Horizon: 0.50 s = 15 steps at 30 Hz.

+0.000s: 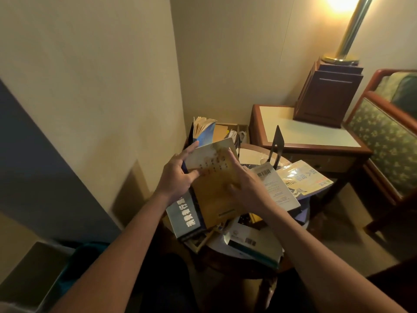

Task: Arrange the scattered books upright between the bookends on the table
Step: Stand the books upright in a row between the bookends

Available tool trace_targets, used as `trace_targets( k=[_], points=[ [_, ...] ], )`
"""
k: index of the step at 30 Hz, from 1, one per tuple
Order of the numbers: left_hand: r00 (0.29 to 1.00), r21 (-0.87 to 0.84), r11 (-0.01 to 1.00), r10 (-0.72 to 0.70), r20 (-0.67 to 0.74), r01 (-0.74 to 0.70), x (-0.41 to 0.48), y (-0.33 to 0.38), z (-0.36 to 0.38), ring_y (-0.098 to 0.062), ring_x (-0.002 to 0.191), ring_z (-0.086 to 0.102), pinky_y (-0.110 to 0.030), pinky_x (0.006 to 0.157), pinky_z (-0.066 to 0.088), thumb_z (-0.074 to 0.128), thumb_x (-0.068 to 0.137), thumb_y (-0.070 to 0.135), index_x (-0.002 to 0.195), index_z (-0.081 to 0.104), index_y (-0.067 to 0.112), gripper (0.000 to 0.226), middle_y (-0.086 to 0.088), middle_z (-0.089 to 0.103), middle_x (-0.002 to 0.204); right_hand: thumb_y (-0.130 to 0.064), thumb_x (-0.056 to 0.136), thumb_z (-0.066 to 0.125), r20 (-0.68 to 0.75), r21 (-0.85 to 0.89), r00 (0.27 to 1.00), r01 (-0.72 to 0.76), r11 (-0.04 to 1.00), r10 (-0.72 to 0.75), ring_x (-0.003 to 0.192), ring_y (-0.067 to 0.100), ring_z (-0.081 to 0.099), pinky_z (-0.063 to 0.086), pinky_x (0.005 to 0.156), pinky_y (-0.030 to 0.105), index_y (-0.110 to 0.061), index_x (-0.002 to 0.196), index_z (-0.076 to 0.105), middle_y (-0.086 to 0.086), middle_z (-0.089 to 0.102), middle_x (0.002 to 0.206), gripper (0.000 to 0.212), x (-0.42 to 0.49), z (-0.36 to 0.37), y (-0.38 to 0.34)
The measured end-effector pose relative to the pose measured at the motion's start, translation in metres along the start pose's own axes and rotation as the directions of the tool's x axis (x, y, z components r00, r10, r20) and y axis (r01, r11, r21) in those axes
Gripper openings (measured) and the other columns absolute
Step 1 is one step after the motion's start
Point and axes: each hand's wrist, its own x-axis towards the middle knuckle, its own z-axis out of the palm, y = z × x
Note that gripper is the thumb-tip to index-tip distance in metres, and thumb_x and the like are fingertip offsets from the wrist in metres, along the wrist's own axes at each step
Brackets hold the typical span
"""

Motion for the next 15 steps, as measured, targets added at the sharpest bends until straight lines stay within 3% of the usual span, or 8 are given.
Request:
trace_targets(
  k=[2, 4, 8, 11, 15],
  points=[
    [0.990, 0.153, 0.982, 0.119, -0.074, -0.107, 0.000, 0.006, -0.004, -0.004, 0.108, 0.053, -0.013, 0.071, 0.057, 0.068, 0.093, 0.008, 0.144, 0.049, 0.038, 0.062, 0.002, 0.051, 0.129, -0.015, 0.097, 0.059, -0.040, -0.051, 0.998, 0.035, 0.998, -0.037, 0.109, 0.025, 0.058, 0.051, 0.084, 0.035, -0.051, 0.156, -0.004, 0.013, 0.053, 0.134, 0.093, 0.011, 0.005, -0.005],
    [0.965, 0.236, 0.956, 0.213, -0.151, -0.174, 0.000, 0.006, -0.007, -0.007, 0.111, 0.053, -0.010, 0.068, 0.055, 0.068, 0.094, 0.011, 0.142, 0.050, 0.036, 0.056, 0.000, 0.054, 0.126, -0.012, 0.097, 0.059, -0.064, -0.067, 0.995, 0.076, 0.995, -0.080, 0.112, 0.029, 0.058, 0.050, 0.081, 0.034, -0.045, 0.158, -0.002, 0.017, 0.050, 0.138, 0.092, 0.024, 0.009, -0.012],
    [0.930, 0.313, 0.917, 0.315, -0.191, -0.246, -0.008, -0.004, -0.006, -0.008, 0.116, 0.052, 0.000, 0.080, 0.046, 0.062, 0.097, 0.007, 0.143, 0.051, 0.026, 0.051, -0.004, 0.058, 0.125, -0.021, 0.098, 0.062, -0.131, -0.030, 0.986, 0.104, 0.994, -0.107, 0.108, 0.028, 0.060, 0.055, 0.084, 0.044, -0.046, 0.158, 0.000, 0.015, 0.055, 0.134, 0.089, 0.047, 0.014, -0.026],
    [0.912, 0.365, 0.883, 0.374, -0.166, -0.296, -0.019, -0.011, 0.000, -0.008, 0.111, 0.056, -0.001, 0.084, 0.044, 0.058, 0.097, 0.002, 0.143, 0.052, 0.022, 0.050, -0.005, 0.061, 0.123, -0.025, 0.097, 0.064, -0.162, 0.034, 0.983, 0.098, 0.995, -0.092, 0.109, 0.023, 0.061, 0.056, 0.090, 0.047, -0.043, 0.159, 0.009, 0.012, 0.059, 0.131, 0.084, 0.046, 0.021, -0.028],
    [0.892, 0.338, 0.892, 0.387, -0.232, -0.300, -0.022, -0.008, 0.004, 0.002, 0.096, 0.061, -0.009, 0.077, 0.050, 0.052, 0.103, 0.010, 0.136, 0.062, 0.016, 0.034, 0.000, 0.068, 0.114, -0.044, 0.100, 0.056, -0.272, 0.160, 0.962, 0.057, 0.985, -0.011, 0.128, 0.023, 0.051, 0.054, 0.095, 0.050, -0.042, 0.156, 0.027, 0.006, 0.044, 0.153, 0.063, 0.037, 0.029, -0.035]
  ],
)
